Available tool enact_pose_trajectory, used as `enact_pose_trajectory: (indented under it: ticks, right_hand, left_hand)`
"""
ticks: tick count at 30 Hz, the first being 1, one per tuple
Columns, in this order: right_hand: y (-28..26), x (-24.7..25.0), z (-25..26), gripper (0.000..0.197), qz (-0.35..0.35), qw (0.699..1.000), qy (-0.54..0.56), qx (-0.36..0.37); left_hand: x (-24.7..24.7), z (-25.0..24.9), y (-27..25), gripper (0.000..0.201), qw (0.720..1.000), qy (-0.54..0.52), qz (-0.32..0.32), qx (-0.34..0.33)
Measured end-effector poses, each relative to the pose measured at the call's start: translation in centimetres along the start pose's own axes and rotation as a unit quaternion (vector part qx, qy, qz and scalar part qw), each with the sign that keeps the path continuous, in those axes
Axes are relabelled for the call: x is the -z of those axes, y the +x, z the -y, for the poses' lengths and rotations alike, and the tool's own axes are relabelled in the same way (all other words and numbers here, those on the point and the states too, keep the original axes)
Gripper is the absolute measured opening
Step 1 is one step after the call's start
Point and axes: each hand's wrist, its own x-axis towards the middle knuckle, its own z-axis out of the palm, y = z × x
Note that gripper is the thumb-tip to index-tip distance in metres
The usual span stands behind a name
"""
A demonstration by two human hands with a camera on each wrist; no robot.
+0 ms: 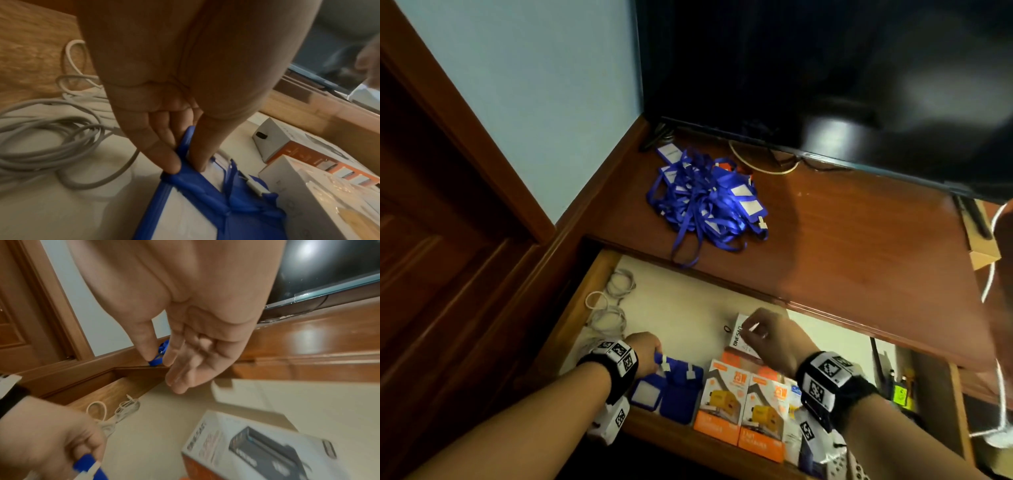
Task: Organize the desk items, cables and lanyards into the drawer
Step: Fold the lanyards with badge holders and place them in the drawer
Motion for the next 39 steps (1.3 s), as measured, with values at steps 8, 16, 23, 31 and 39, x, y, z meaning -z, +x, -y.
enact_pose_trajectory:
  ticks: [8,16,23,31,39]
  right_hand:
    - [8.0,5.1,1.8,0.005,-0.107,0.994,0.021,0.031]
    - [17.7,8.8,3.2,0.036,-0.166,0.983,0.054,-0.051]
    - [24.9,10.1,1.4,0.076,-0.143,0.970,0.004,-0.194]
    - [25.5,9.9,0.1,0.061,-0.108,0.972,-0.021,-0.207]
    - [21.0,10.8,-1.6,0.024,-0.147,0.935,0.219,-0.236]
  left_hand:
    - [-1.1,0.6,2.9,0.010,0.997,0.011,0.010,0.073]
    - [-4.2,2.4,6.7,0.031,0.995,0.017,0.025,0.096]
    - [-3.9,1.8,5.5,0.012,0.992,0.019,0.009,0.122]
    - [-0.5,-0.1,1.0,0.023,0.992,0.038,0.006,0.122]
    - [6.8,0.5,-1.8,0.016,0.958,-0.211,-0.176,0.078]
